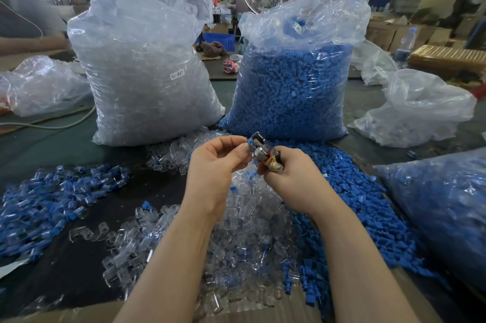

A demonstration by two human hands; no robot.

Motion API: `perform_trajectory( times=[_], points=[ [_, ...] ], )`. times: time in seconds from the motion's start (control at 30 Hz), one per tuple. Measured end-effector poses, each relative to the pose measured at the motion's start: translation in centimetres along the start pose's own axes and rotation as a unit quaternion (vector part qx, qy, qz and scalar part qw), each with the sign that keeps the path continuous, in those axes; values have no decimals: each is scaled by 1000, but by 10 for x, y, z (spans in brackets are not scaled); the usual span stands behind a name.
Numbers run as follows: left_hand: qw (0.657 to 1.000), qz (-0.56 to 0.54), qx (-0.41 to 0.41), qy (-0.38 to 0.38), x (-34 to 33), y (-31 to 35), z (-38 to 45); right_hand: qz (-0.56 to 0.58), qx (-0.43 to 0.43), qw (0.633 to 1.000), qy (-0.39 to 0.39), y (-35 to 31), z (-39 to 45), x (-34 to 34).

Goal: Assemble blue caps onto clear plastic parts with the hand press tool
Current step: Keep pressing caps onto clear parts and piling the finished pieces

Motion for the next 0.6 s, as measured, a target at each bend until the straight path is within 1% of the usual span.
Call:
perform_trajectory(
  times=[0.27,0.4,0.43,0.5,0.6],
  points=[
    [1000,2,12,5,2,-1,0,-25,-1,1000,4,3,2,-4],
    [999,-4,46,13,5,-3,3,-52,2,999,0,4,3,-5],
    [998,-17,58,25,8,-2,4,-61,1,998,2,5,3,-6],
    [992,-59,74,80,19,0,11,-71,-11,997,13,9,4,-5],
    [964,-176,87,178,51,8,19,-83,-45,995,37,18,5,0]
  ],
)
Point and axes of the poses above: each hand's wrist, its own z-axis towards the middle knuckle, its own x-axis out of the back of the hand, y = z × x, the point moved 2 cm from there along z, towards the middle knuckle, and after that the axes turned 11 degrees about -z, right-handed, at the moved point
